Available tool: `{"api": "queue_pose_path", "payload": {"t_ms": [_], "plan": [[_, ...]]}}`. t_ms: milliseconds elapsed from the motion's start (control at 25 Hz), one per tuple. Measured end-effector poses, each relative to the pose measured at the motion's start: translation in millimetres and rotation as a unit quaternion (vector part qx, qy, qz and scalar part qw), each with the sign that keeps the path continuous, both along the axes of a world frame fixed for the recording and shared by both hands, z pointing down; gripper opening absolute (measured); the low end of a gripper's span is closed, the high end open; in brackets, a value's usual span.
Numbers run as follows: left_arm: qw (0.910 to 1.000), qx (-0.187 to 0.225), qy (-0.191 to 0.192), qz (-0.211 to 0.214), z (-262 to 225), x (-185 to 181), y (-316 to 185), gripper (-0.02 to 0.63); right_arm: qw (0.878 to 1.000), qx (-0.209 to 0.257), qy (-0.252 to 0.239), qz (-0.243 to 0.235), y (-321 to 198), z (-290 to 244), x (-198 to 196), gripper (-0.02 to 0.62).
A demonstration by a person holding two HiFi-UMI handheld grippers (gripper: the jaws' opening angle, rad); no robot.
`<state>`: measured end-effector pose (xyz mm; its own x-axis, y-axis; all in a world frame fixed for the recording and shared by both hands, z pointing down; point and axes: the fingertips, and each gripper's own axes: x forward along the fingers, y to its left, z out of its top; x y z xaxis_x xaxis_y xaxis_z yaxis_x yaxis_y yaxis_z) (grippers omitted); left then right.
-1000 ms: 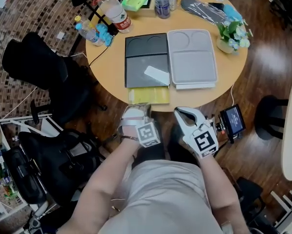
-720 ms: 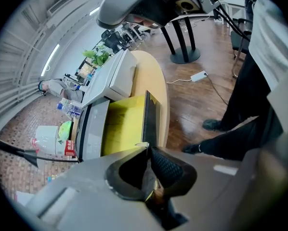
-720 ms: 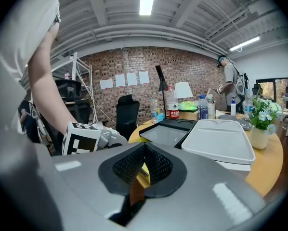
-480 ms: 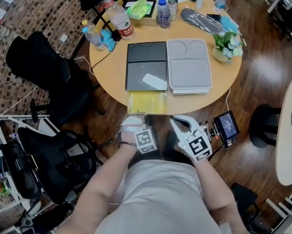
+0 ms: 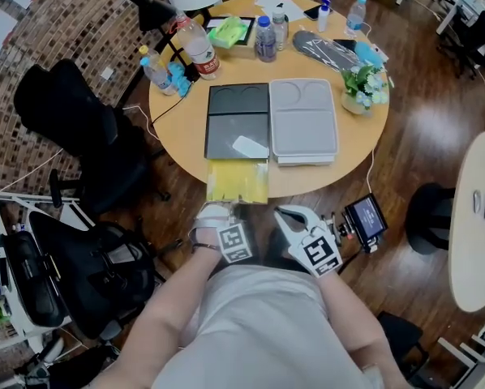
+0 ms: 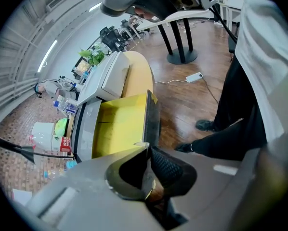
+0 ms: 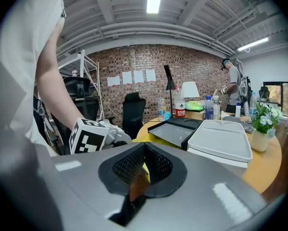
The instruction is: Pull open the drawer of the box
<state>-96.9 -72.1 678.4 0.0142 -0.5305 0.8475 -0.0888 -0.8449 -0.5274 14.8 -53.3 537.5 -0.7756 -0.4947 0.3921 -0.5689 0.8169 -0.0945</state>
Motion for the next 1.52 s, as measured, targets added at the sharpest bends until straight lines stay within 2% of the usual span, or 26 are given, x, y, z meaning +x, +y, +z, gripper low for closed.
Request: {"api": "queue_pose_path", "payload": {"t_ms": [560, 680, 840, 1160, 1400, 1520], "plan": [[0.9989, -0.047, -0.006, 0.002, 14, 2, 40, 0.032, 1.0, 0.01, -0.012, -0.015, 13, -13, -1, 0.002], [0.9988, -0.048, -0.002, -0.003, 16, 0, 43, 0.035, 1.0, 0.012, -0.024, -0.013, 15, -16, -2, 0.002], [0.9986, -0.049, 0.012, -0.016, 14, 1, 42, 0.04, 1.0, 0.007, -0.012, -0.016, 17, -14, 1, 0.002], [0.9926, -0.037, 0.081, -0.083, -5, -6, 38, 0.038, 1.0, 0.01, -0.011, -0.021, 19, -7, -7, 0.002], [0.9812, -0.042, 0.139, -0.128, -14, -20, 44, 0.01, 0.999, 0.021, -0.011, -0.023, 26, -10, -23, 0.002], [0.9718, -0.052, 0.177, -0.146, -20, -25, 59, 0.006, 0.999, 0.023, 0.001, -0.023, 35, -12, -28, 0.002]]}}
